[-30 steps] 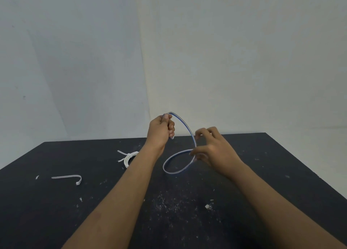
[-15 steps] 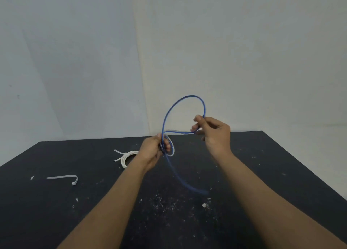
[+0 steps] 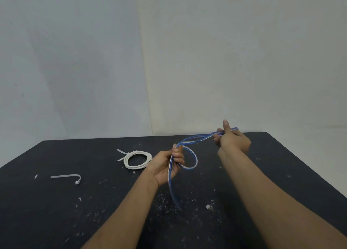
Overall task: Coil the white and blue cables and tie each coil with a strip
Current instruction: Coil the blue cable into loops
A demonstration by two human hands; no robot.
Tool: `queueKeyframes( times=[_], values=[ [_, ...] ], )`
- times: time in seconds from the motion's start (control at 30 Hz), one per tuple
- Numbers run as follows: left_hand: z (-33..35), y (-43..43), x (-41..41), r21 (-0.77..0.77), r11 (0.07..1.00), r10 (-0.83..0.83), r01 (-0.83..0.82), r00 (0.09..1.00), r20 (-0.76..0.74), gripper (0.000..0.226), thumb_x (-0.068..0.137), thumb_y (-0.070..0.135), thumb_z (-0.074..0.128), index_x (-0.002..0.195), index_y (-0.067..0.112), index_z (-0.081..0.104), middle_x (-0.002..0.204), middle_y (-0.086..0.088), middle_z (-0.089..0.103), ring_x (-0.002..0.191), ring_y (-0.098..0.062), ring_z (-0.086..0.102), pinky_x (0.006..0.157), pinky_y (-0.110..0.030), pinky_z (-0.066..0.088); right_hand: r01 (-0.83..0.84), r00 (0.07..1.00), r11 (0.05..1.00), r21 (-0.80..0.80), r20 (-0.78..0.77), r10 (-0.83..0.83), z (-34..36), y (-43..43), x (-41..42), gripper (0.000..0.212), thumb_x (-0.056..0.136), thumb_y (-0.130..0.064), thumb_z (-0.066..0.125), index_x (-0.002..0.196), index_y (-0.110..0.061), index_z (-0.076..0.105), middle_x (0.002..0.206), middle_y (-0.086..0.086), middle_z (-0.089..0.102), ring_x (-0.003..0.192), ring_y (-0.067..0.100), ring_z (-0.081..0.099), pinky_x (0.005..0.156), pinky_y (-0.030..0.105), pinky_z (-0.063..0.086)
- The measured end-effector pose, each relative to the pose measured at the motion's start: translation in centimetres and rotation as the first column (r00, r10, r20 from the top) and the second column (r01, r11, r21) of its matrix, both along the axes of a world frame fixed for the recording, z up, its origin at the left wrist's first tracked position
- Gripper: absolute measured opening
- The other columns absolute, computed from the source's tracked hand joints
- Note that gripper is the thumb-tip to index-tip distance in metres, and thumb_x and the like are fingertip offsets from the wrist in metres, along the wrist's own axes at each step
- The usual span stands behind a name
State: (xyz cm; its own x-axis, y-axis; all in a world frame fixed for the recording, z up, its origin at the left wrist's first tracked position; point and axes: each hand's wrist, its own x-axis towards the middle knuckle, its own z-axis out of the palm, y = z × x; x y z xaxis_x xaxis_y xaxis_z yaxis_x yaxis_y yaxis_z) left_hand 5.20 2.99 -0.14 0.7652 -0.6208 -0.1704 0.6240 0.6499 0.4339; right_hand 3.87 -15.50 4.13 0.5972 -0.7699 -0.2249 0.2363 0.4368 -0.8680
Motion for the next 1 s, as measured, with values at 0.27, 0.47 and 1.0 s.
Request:
queueKeyframes(
  times=[0.27, 0.47, 1.0],
  values=[
    [1.3, 0.6, -0.9, -0.061, 0.998, -0.024, 0.019, 0.995, -0.094, 0.020, 0.088, -0.007, 0.035, 0.093, -0.001, 0.053, 0.059, -0.004, 0.055, 0.041, -0.011, 0.055, 0.038, -0.017, 0.045, 0.016, 1.000, 1.000, 0.002, -0.021, -0.016, -0.8, -1.2, 0.4, 0.027, 0.078, -0.023, 0.083, 0.074, -0.004, 0.065, 0.074, 0.011, 0.073, 0.050, 0.027, 0.071, 0.047, 0.032, 0.058],
    [3.1, 0.2, -0.1, -0.201, 0.936, 0.250, -0.290, 0.947, -0.202, 0.027, 0.103, 0.003, 0.030, 0.098, -0.006, 0.055, 0.066, -0.015, 0.067, 0.046, -0.021, 0.066, 0.043, -0.023, 0.055, -0.149, 0.989, 0.987, -0.065, -0.019, 0.148, -2.0, -0.2, 0.7, 0.034, 0.072, -0.036, 0.086, 0.071, -0.007, 0.068, 0.074, 0.002, 0.074, 0.068, 0.012, 0.072, 0.070, 0.026, 0.059],
    [3.7, 0.8, 0.5, -0.163, 0.908, 0.338, -0.387, 0.903, -0.264, 0.029, 0.099, -0.004, 0.027, 0.089, -0.002, 0.054, 0.054, -0.013, 0.062, 0.034, -0.019, 0.056, 0.039, -0.019, 0.049, -0.708, 0.703, 0.702, 0.072, 0.157, 0.693, -1.5, -1.0, -0.2, 0.030, 0.095, -0.041, 0.058, 0.078, -0.017, 0.053, 0.067, -0.001, 0.072, 0.056, 0.016, 0.070, 0.037, 0.018, 0.035]
  ],
)
